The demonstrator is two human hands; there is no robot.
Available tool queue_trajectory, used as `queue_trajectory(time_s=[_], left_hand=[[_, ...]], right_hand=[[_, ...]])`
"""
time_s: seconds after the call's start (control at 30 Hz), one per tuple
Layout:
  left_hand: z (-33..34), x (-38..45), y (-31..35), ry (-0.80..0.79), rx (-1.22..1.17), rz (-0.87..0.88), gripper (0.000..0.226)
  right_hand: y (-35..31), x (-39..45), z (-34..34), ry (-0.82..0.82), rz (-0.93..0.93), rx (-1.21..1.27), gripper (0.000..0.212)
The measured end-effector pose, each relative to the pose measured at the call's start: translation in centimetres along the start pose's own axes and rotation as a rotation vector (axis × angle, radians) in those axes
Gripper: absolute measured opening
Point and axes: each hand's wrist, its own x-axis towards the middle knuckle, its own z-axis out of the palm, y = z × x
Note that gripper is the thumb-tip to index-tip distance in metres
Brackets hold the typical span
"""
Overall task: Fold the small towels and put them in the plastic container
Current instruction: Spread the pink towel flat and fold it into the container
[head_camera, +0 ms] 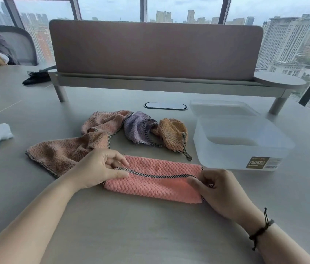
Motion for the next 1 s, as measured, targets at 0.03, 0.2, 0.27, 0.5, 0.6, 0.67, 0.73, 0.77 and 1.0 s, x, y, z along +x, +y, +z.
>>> queue_trajectory(time_s=[0.03,0.2,0.27,0.5,0.6,0.67,0.73,0.77,1.0], left_hand=[[0.2,0.1,0.0,0.026,0.033,0.021,0.056],[0.8,0.1,-0.1,0.088,0.198,0.179,0.030],[0.8,0.0,-0.2,0.096,0.340,0.267,0.021],[0.7,-0.5,1.0,0.001,0.645,0.329,0.031],[1.0,-1.3,2.7,-0.122,0.579,0.207,0.033],[1.2,-1.6,3.6,-0.340,0.399,0.064,0.026],[1.3,-2.0,4.4,-0.578,0.176,-0.096,0.021],[1.3,-2.0,4.7,-0.666,0.068,-0.126,0.028],[2.9,0.0,2.9,-0.094,0.271,0.296,0.035]], right_hand=[[0.0,0.0,0.1,0.014,0.003,-0.027,0.050],[-0.4,-0.3,0.5,0.033,0.004,-0.275,0.054],[-0.5,-0.4,0.8,0.065,-0.005,-0.341,0.047],[-2.1,-1.2,1.3,0.188,-0.192,-0.566,0.023],[-3.3,-1.9,2.5,0.162,-0.192,-0.546,0.039],[-4.0,-2.1,3.2,0.095,-0.152,-0.530,0.055],[-4.5,-1.9,3.5,0.010,-0.106,-0.531,0.067],[-4.6,-1.8,3.5,-0.022,-0.090,-0.518,0.072],[-2.7,-0.2,2.5,-0.322,-0.088,-0.405,0.093]])
